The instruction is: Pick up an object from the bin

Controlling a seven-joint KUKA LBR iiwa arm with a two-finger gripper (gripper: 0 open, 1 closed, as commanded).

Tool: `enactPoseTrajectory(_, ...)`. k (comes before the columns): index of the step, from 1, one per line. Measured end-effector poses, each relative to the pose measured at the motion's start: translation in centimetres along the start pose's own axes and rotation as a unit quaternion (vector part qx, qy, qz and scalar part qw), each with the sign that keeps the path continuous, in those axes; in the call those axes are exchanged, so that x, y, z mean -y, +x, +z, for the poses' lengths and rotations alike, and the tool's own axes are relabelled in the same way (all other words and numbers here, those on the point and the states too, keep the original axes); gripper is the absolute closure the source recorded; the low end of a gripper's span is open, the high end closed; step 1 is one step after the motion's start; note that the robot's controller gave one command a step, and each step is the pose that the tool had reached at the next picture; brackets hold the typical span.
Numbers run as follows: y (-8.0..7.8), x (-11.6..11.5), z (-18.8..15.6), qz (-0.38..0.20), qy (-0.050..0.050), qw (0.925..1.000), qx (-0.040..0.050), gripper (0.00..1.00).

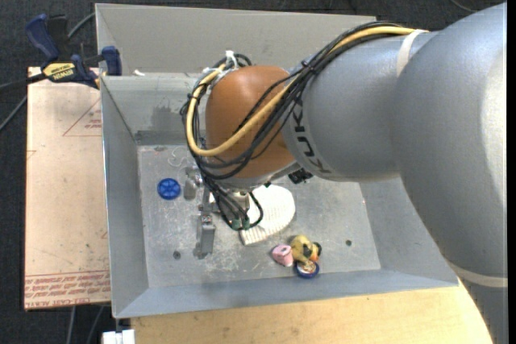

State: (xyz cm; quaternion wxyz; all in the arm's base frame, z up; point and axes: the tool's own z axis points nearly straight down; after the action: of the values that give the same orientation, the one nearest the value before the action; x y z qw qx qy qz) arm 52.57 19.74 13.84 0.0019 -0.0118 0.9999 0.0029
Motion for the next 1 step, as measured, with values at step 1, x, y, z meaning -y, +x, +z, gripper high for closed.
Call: enactPoseTrajectory(1, -2.39, 4.31, 0.76, 0.113, -0.002, 0.9936, 0.0047, 0.0)
